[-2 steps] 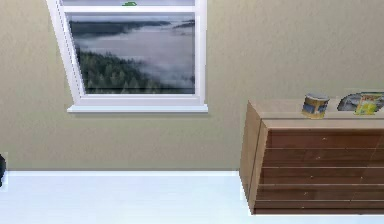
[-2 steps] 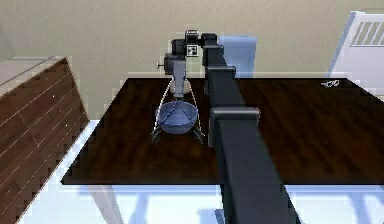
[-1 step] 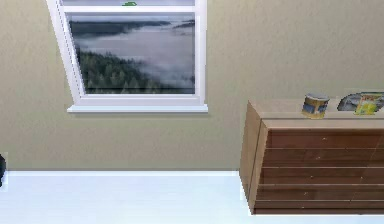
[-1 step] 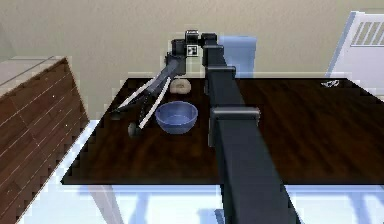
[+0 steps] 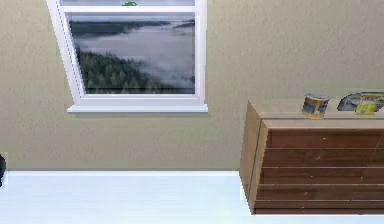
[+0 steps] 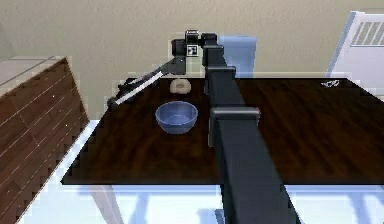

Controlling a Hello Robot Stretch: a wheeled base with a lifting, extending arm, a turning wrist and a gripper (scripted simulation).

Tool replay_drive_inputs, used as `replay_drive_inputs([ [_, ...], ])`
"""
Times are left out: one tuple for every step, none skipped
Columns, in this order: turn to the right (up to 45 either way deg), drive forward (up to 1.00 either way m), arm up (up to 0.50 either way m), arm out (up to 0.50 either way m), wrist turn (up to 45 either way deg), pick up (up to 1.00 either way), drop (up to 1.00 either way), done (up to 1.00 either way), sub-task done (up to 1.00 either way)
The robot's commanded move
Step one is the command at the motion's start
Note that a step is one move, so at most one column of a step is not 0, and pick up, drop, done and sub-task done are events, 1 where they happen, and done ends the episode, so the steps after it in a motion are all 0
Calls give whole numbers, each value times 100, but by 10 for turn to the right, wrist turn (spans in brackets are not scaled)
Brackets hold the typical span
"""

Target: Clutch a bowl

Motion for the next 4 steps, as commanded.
replay_drive_inputs([
  [0, 0, 0, 0, 450, 0, 0, 0, 0],
  [0, 0, 0, 0, 360, 0, 0, 0, 0],
  [0, 0, -24, 0, 0, 0, 0, 0, 0],
  [0, 0, 0, 0, 0, 100, 0, 0, 0],
])
